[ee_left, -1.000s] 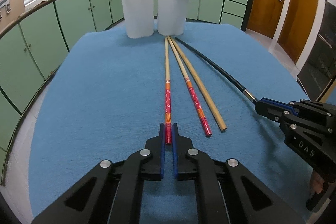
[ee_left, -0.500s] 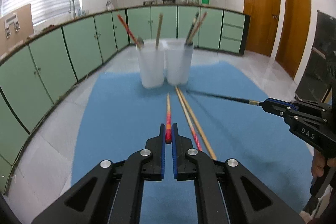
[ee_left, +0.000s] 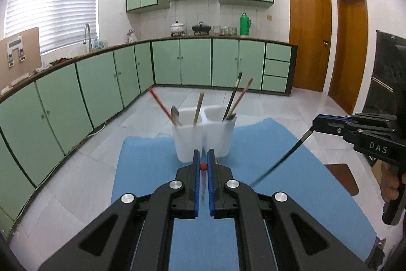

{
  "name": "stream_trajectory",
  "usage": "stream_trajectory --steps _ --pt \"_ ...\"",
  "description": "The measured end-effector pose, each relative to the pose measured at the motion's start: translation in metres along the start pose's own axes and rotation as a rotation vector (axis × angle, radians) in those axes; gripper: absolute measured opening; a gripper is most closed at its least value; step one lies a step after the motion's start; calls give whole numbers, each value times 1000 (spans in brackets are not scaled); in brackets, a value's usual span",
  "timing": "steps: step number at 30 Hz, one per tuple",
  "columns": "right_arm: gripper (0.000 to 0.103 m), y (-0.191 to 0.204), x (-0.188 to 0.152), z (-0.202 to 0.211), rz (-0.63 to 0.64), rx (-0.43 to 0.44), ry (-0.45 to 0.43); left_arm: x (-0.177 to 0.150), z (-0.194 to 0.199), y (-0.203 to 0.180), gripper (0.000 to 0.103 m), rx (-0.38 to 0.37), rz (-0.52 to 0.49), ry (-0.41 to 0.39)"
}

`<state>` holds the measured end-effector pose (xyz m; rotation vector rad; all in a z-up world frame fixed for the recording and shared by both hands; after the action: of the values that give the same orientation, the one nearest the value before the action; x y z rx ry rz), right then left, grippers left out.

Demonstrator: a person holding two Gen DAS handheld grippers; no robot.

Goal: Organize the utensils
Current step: 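Carry the black and red chopsticks into the white holder with both tools, then open both tools to release the chopsticks in the holder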

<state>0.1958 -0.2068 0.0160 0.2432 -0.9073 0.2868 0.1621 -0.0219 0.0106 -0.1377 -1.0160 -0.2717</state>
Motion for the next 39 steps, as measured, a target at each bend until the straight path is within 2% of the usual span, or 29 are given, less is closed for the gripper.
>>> stream_trajectory --steps 6,14,22,27,33,39 --pt "6 4 29 1 34 42 8 22 -1 3 5 -19 -18 -26" --pt "6 6 68 12 72 62 -40 57 9 13 5 -26 -22 -85" --pt "6 -4 133 18 53 71 -161 122 31 23 5 21 -42 -226" --pt "6 -13 169 9 35 52 -232 158 22 19 5 38 -69 -291" --pt "6 -20 192 -29 31 15 -241 170 -20 22 5 17 -56 -256" --pt "6 -31 188 -77 23 -14 -197 161 -70 32 5 -1 -25 -186"
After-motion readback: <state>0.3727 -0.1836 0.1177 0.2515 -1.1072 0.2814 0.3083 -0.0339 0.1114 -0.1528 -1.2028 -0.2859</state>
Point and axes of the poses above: each gripper's, at about its wrist camera, not at the fingertips, and z roughly against the way its jaws point, y to its left, x to its top, the point moved 2 cm from there along -z, roughly the way its jaws point, and after that the axes turned 2 degrees about y, right-handed, at the moved point
